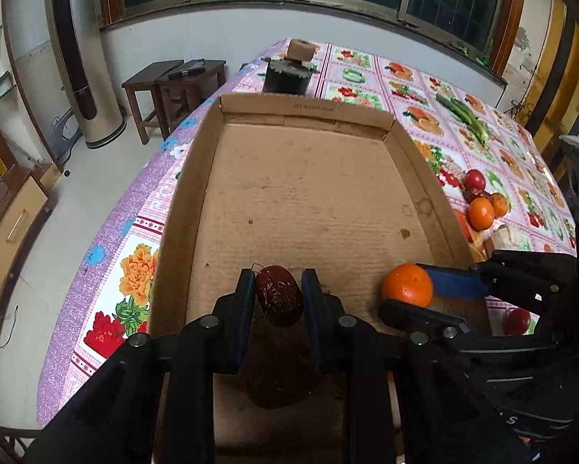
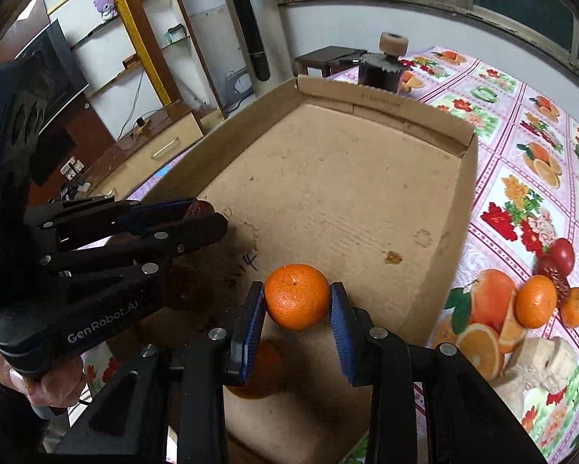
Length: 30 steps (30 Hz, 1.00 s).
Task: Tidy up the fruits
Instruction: 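Carry the date and orange over the cardboard tray with both grippers, then open both grippers to drop the date and orange into the tray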
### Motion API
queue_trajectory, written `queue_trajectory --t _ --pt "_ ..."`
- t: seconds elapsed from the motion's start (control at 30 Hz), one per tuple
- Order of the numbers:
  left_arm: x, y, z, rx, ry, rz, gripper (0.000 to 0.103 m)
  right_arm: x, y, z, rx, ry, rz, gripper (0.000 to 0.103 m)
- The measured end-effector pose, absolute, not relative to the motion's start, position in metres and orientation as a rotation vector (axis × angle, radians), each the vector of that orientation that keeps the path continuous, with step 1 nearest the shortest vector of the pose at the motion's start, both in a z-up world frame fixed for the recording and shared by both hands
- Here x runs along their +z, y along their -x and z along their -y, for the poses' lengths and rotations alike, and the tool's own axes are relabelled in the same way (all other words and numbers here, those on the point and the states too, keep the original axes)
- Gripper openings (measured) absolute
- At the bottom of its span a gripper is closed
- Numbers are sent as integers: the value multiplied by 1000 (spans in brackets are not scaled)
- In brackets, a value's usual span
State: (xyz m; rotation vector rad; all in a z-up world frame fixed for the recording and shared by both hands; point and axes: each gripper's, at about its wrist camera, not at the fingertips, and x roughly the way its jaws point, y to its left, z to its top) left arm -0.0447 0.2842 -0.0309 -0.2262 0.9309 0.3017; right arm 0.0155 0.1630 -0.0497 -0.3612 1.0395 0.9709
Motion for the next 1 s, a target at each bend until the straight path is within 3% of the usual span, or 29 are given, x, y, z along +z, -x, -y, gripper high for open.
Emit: queue_trajectory --t 0.4,0.73,1.0 --pt "-42 45 -288 318 249 -964 22 -56 -18 -167 970 382 -1047 37" --pt "-24 54 -279 311 244 -929 22 -26 -6 -149 974 351 -992 44" --pt "-11 62 -267 300 237 -906 22 -3 5 -116 954 305 -953 45"
